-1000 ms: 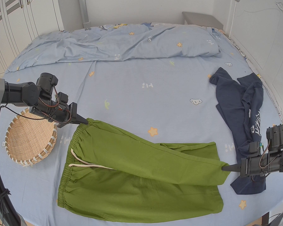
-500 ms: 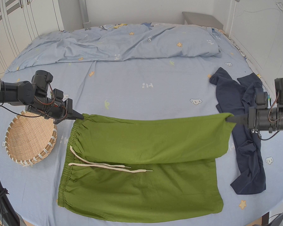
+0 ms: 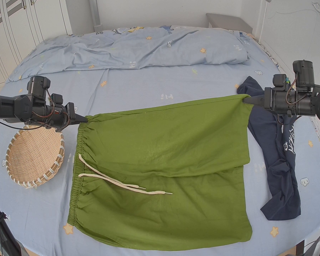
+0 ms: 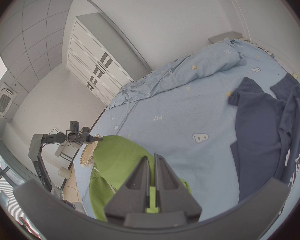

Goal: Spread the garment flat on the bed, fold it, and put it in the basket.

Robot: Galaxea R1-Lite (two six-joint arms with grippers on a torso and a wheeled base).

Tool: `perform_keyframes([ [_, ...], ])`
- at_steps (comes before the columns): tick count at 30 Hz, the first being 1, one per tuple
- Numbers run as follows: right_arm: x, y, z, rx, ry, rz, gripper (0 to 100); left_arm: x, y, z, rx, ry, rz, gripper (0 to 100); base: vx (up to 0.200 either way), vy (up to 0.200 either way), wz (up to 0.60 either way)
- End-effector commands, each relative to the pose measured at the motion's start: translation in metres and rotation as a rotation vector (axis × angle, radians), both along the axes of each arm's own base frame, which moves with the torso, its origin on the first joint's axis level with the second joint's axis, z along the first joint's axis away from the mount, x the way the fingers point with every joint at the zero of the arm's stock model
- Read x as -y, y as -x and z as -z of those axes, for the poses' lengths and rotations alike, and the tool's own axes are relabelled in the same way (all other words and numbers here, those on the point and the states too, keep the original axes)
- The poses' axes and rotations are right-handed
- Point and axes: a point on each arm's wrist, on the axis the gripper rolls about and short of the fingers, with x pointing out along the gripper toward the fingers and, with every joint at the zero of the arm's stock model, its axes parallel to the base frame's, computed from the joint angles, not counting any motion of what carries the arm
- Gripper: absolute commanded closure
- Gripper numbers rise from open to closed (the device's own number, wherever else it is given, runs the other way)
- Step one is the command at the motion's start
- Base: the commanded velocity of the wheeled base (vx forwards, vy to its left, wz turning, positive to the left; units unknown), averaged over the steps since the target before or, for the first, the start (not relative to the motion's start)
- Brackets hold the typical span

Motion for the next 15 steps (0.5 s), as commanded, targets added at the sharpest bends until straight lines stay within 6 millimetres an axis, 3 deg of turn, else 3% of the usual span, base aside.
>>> perform_keyframes([
  [1, -0.007, -0.036, 0.016, -0.021, 0.000, -0.003, 100, -0.009, 0.000, 0.001, 0.013, 0.003, -0.025, 100, 0.000, 0.000, 0.00],
  [15, -0.013, -0.088, 0.025, 0.034, 0.010, 0.030, 100, -0.014, -0.012, 0.004, 0.107, -0.001, -0.048, 100, 0.000, 0.000, 0.00],
])
